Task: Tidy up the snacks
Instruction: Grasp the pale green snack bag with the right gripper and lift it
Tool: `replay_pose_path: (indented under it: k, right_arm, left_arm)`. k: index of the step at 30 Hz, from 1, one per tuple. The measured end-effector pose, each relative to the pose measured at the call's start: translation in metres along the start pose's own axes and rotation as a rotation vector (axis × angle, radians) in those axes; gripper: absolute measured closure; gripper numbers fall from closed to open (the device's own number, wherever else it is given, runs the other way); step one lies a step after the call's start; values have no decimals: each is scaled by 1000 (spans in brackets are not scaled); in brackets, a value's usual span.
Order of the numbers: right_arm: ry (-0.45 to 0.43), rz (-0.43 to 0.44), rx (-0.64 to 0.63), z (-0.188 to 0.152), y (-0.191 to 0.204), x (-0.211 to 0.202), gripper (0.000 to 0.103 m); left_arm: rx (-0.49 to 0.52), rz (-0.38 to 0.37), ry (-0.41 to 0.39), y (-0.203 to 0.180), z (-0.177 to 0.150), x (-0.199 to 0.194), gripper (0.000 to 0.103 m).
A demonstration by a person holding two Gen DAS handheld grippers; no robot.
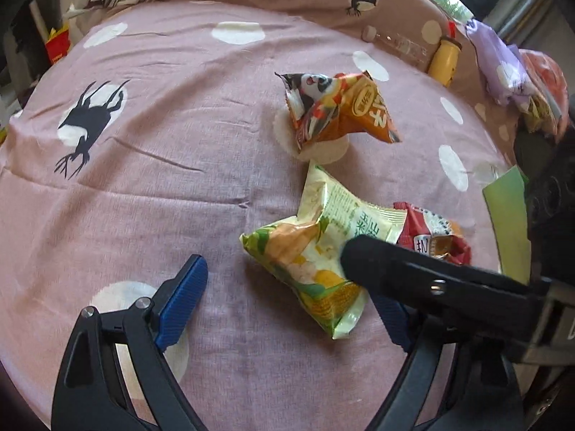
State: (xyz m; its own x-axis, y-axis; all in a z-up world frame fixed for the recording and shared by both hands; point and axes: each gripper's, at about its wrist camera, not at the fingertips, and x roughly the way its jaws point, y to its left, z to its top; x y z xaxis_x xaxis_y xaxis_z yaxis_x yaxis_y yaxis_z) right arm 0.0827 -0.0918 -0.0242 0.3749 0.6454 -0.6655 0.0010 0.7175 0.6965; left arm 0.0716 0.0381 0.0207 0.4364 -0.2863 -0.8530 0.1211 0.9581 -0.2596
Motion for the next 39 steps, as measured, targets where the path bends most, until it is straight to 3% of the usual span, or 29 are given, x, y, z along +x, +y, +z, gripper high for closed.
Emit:
replay_pose_path:
  k: [2, 5, 7, 8, 9, 13, 20, 30, 39]
  right_arm:
    - [-4, 4, -6, 1, -1, 4, 44]
    - [-9, 0, -14, 1, -1, 5, 53]
    - [-11, 4, -8, 2, -2, 6, 63]
    - [-17, 21, 2, 2, -5, 5, 64]
    - [-24, 38, 20, 0, -8, 3, 66]
    - [-41, 42, 14, -2, -6, 1, 68]
    - [-115, 40, -38, -9, 7, -24, 68]
    - [-273, 46, -143, -32, 28, -93, 68]
    - [-386, 23, -191, -50, 36, -144, 68]
  left_arm:
    - [41, -1, -1, -6, -1, 2, 17]
    - [62, -18, -1, -10, -1, 2, 31]
    - [76, -3, -7, -11, -2, 3, 35]
    - [79, -5, -12, -11, -3, 3, 41]
    - [77, -30, -12, -12, -4, 2, 54]
    - [84, -68, -23, -21, -8, -4, 75]
    - [123, -85, -92, -39, -11, -24, 76]
    - [211, -121, -247, -75, -25, -77, 76]
    - [273, -159, -326, -109, -31, -107, 76]
